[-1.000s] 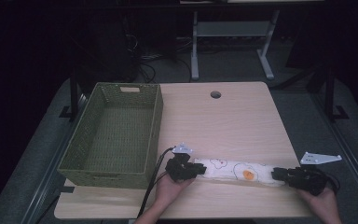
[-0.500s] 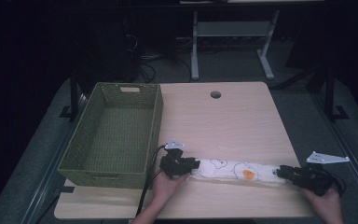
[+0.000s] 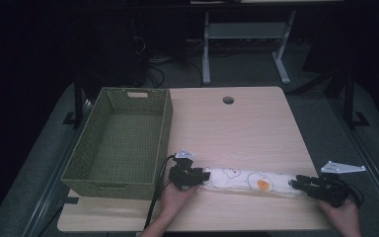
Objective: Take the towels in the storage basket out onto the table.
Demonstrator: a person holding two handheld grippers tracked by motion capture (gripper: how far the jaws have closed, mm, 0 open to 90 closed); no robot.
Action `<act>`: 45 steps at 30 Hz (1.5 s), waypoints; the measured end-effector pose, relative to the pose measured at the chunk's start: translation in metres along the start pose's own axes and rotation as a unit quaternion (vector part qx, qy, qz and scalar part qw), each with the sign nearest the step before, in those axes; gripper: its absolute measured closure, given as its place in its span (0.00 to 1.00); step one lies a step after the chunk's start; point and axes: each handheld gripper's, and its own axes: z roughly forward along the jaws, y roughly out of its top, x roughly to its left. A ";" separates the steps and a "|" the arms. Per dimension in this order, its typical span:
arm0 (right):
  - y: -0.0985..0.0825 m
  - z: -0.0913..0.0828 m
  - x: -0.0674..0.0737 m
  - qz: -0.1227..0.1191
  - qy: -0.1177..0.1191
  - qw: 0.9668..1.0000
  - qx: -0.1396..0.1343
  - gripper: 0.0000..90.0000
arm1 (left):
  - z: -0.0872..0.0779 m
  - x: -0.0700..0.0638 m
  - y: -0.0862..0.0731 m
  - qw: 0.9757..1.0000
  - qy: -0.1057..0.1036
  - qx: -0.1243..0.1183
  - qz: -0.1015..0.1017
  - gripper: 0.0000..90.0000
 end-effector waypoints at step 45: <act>0.000 0.005 0.006 0.012 -0.026 0.999 0.015 0.68 | 0.009 -0.018 0.000 0.999 0.004 0.016 0.045 0.68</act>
